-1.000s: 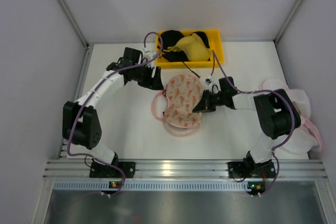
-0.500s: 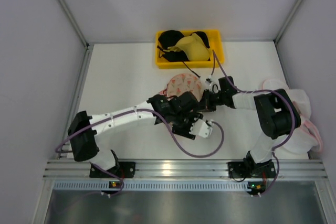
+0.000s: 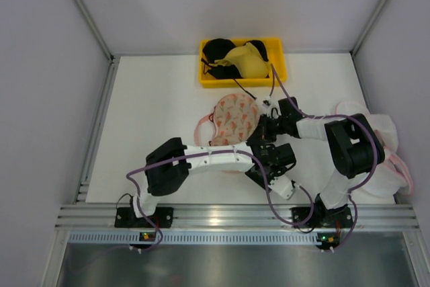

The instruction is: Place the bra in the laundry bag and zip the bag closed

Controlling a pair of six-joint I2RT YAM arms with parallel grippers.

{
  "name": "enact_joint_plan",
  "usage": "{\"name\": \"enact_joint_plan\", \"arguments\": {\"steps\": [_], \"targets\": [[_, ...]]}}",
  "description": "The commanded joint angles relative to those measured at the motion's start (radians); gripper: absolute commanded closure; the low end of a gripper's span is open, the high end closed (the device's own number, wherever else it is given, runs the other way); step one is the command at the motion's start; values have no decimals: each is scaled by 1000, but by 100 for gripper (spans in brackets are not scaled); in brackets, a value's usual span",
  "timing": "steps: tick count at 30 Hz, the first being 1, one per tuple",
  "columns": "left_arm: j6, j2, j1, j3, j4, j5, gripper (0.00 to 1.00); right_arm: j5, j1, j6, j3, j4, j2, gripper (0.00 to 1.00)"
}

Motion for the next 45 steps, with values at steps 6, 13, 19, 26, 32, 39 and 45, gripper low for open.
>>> {"name": "enact_joint_plan", "arguments": {"steps": [6, 13, 19, 26, 32, 39, 45], "targets": [[110, 153, 5, 134, -23, -247, 44, 48, 17, -7, 39, -18, -44, 100], [126, 234, 6, 189, -22, -319, 48, 70, 16, -17, 33, -27, -61, 100], [123, 211, 6, 175, -32, -291, 76, 84, 16, -41, 50, -61, -55, 100], [82, 147, 3, 98, -60, -238, 100, 101, 8, -75, 88, -96, -38, 100], [32, 87, -12, 39, -94, -149, 100, 116, -7, -116, 131, -131, -16, 100], [-29, 37, -37, -29, -124, -66, 100, 121, -12, -168, 177, -156, 19, 100], [-75, 15, -29, -41, -123, -29, 100, 44, -10, -213, 234, -197, 45, 95]]}}
